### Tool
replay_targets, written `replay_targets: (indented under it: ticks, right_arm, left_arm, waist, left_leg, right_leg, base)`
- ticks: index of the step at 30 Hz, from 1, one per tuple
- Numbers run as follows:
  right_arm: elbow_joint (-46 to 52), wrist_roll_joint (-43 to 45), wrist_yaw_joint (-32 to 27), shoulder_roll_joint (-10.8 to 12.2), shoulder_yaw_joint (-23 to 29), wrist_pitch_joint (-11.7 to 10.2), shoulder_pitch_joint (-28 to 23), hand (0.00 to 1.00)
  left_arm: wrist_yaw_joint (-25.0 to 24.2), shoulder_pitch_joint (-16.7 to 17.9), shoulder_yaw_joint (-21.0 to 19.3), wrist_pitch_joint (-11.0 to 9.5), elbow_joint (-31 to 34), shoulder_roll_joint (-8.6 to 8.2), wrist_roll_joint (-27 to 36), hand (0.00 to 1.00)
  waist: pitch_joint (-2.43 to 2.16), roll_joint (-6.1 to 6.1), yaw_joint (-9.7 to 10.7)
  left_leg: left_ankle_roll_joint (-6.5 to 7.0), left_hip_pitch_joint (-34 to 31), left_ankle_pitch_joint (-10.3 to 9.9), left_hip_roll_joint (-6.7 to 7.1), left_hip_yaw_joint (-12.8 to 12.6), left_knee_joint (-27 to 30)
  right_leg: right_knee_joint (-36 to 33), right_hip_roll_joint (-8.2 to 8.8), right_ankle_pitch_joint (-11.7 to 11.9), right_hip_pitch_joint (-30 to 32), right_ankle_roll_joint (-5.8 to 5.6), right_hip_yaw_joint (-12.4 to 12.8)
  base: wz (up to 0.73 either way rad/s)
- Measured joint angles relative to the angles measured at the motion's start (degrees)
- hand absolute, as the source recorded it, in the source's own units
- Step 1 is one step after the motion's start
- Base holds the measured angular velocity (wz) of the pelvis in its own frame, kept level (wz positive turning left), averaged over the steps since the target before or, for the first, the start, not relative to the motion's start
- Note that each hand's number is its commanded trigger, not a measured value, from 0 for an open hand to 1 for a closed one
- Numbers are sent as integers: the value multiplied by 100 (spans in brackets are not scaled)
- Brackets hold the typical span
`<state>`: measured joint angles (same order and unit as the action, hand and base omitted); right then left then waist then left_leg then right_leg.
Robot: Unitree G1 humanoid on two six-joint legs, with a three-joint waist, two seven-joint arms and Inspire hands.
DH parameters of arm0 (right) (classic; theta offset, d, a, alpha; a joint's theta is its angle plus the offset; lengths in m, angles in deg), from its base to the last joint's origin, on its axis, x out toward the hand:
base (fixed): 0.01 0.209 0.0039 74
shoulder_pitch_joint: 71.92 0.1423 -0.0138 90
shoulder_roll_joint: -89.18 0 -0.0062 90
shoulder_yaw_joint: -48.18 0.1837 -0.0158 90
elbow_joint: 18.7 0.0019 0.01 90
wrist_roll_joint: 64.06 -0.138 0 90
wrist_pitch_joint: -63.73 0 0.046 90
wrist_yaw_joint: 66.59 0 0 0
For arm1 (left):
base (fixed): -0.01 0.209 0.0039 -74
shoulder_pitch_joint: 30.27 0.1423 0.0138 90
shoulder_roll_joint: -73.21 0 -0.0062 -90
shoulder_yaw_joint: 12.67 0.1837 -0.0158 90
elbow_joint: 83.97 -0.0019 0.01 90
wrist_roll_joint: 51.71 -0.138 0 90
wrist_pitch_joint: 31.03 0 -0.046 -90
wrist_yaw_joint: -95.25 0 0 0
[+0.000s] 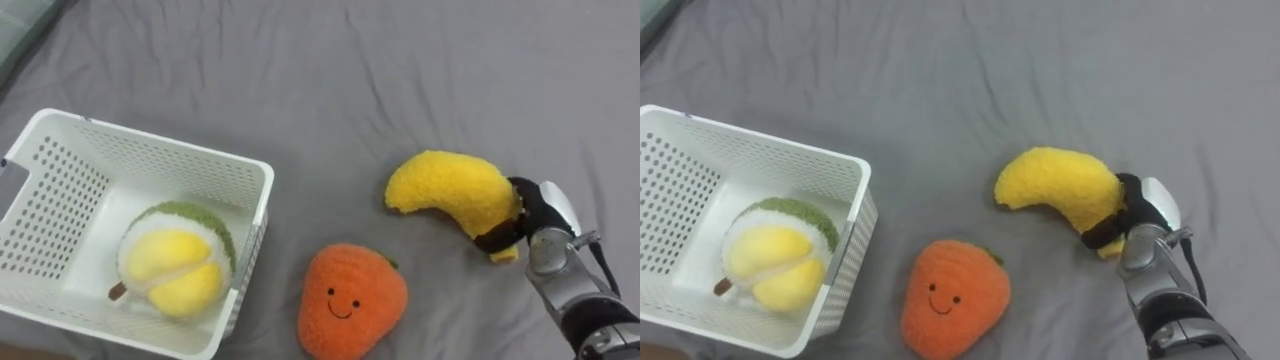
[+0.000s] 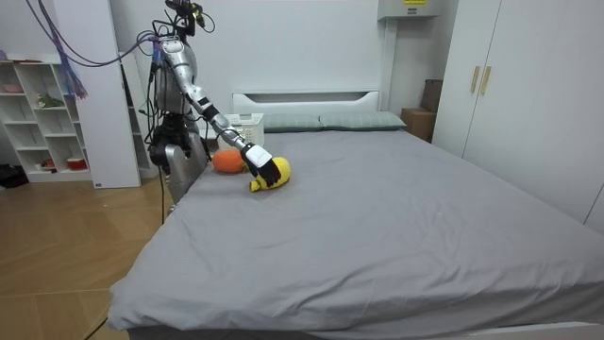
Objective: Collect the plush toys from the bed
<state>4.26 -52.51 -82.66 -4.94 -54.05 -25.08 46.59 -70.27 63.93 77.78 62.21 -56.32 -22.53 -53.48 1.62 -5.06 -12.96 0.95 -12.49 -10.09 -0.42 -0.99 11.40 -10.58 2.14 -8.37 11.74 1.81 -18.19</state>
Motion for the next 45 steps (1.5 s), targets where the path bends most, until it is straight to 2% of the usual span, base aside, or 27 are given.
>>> replay_targets:
  ticks: [5,15,21,30,32,33,34,35,36,38,41,45]
  right_arm:
    - [0,1,-90,0,0,-49,1,100]
    - [-37,51,-94,0,-2,-80,1,100]
    - [59,40,-94,-1,12,-102,0,100]
    - [1477,123,-65,-45,223,-61,-55,100]
    - [1836,108,-63,-46,228,-55,-67,100]
    - [2014,57,-39,-45,234,-55,-110,100]
    - [2148,43,-19,-45,241,-50,-155,100]
    - [2480,35,23,-45,246,-33,-282,100]
    - [2637,35,41,-39,249,-32,-329,100]
    - [3323,126,93,-33,400,-3,-648,100]
    - [3962,101,139,-33,499,35,-872,100]
    - [4557,43,214,-31,511,41,-934,100]
  left_arm:
    - [0,-44,1,-109,-5,-2,5,0]
    - [4,-96,2,-195,-64,-2,20,0]
    - [8,-96,5,-170,-83,0,127,0]
    - [83,71,-70,-112,51,-1,222,0]
    - [115,152,-71,-84,68,-1,226,0]
    - [115,210,-70,-77,73,-1,225,0]
    - [114,240,-70,-76,72,-2,225,0]
    - [112,298,-73,-70,71,-4,225,0]
    - [111,328,-87,-68,71,-8,226,0]
    - [107,440,-240,-45,85,-77,222,0]
    - [108,572,-271,1,179,-82,223,0]
    - [112,566,-287,59,196,-83,219,0]
  waist:
    - [57,-43,-5]
    - [60,-40,-5]
    - [56,-32,36]
    - [41,-12,322]
    - [22,-4,408]
    - [-42,2,428]
    - [-63,18,443]
    - [-104,52,480]
    - [-117,75,485]
    - [-183,175,527]
    - [-203,195,515]
    - [-200,162,554]
  left_leg:
    - [-1,-33,0,1,-1,0]
    - [-1,-43,0,6,31,-4]
    - [0,-23,1,6,15,2]
    - [0,479,1,-5,-59,-65]
    - [0,609,1,-5,-96,-66]
    - [0,648,1,-8,-129,-66]
    - [0,680,1,-8,-130,-66]
    - [0,757,1,-8,-132,-68]
    - [0,808,0,-8,-141,-71]
    - [0,1061,0,-9,-134,-135]
    - [-10,1285,6,-11,-137,-194]
    - [-15,1396,23,-6,-160,-196]
  right_leg:
    - [-2,2,0,31,0,-14]
    - [1,7,0,27,0,-79]
    - [0,13,0,15,0,-67]
    - [28,-3,-1,-448,-2,11]
    - [35,-3,-1,-572,-2,49]
    - [37,-3,-1,-598,-3,71]
    - [38,-3,0,-632,-4,71]
    - [43,-2,1,-711,-6,75]
    - [48,-3,2,-763,-7,86]
    - [82,-9,3,-990,-10,93]
    - [81,-18,-9,-1177,-16,131]
    - [76,-25,-4,-1277,-14,178]
  base:
    - [0]
    - [0]
    - [-1]
    - [-2]
    - [-7]
    - [-8]
    - [-5]
    - [0]
    - [-5]
    - [-2]
    - [-3]
    - [-5]
